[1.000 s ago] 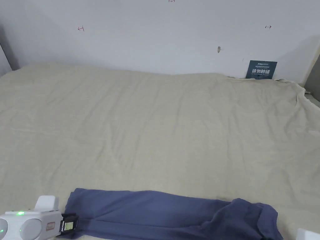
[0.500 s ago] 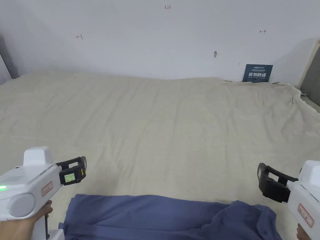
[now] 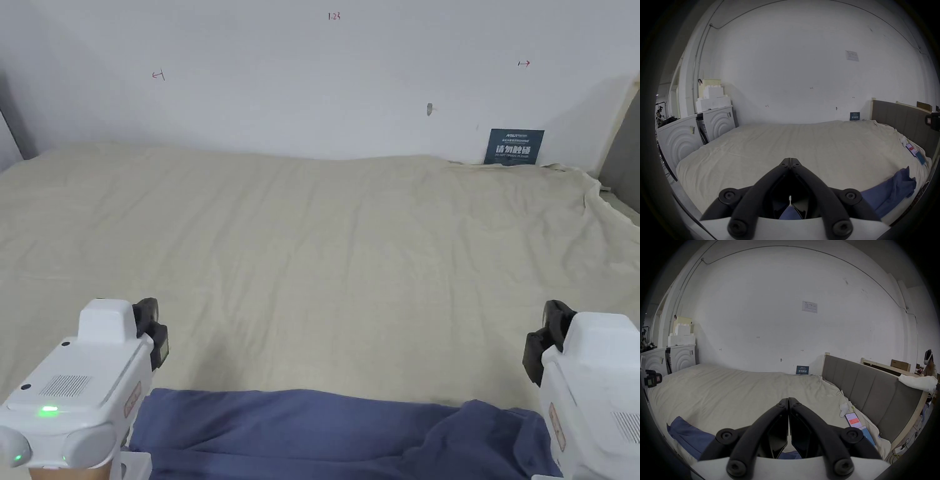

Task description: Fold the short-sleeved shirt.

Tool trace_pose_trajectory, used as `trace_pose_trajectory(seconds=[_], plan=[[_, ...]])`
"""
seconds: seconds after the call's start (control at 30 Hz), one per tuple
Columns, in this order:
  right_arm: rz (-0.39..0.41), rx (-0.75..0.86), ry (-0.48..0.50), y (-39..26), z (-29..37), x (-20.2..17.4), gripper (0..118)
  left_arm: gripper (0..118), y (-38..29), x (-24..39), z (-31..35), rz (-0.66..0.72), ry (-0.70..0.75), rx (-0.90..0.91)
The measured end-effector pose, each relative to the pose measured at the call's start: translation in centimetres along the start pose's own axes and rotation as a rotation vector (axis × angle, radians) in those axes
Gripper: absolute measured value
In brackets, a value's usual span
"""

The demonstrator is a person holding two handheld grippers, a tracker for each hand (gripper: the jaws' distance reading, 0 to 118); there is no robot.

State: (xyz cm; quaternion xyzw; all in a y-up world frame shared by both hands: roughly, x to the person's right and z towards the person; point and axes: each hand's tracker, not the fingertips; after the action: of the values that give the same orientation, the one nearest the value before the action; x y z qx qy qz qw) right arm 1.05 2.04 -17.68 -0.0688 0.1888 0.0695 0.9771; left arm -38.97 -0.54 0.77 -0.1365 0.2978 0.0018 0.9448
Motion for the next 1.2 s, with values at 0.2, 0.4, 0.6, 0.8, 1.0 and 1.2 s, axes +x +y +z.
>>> trace_pose_trajectory(seconds=[0.2, 0.4, 0.6, 0.8, 1.0, 1.2], plan=[[-0.011, -0.009, 0.014, 0.5, 0.4, -0.7, 0, 0, -0.1, -0.5, -0.8, 0.039, -0.036, -0.088], [-0.004, -0.019, 0.021, 0.8, 0.3, -0.8, 0, 0, -0.1, -2.9, -2.3, 0.129, -0.084, -0.190], [-0.004, -0.027, 0.019, 0.7, -0.4, 0.1, 0, 0, -0.3, -6.7, -4.2, 0.334, -0.232, -0.360], [0.007, -0.050, 0.021, 0.0, -1.4, 0.7, 0, 0, -3.3, -11.0, -8.0, 0.400, -0.323, -0.578], [0.006, -0.083, 0.023, -1.0, -2.3, 1.0, 0, 0, -6.7, -12.0, -9.8, 0.435, -0.342, -0.708], [0.015, -0.111, 0.019, -1.9, -3.1, 1.3, 0, 72, -9.1, -11.4, -10.6, 0.425, -0.326, -0.775]])
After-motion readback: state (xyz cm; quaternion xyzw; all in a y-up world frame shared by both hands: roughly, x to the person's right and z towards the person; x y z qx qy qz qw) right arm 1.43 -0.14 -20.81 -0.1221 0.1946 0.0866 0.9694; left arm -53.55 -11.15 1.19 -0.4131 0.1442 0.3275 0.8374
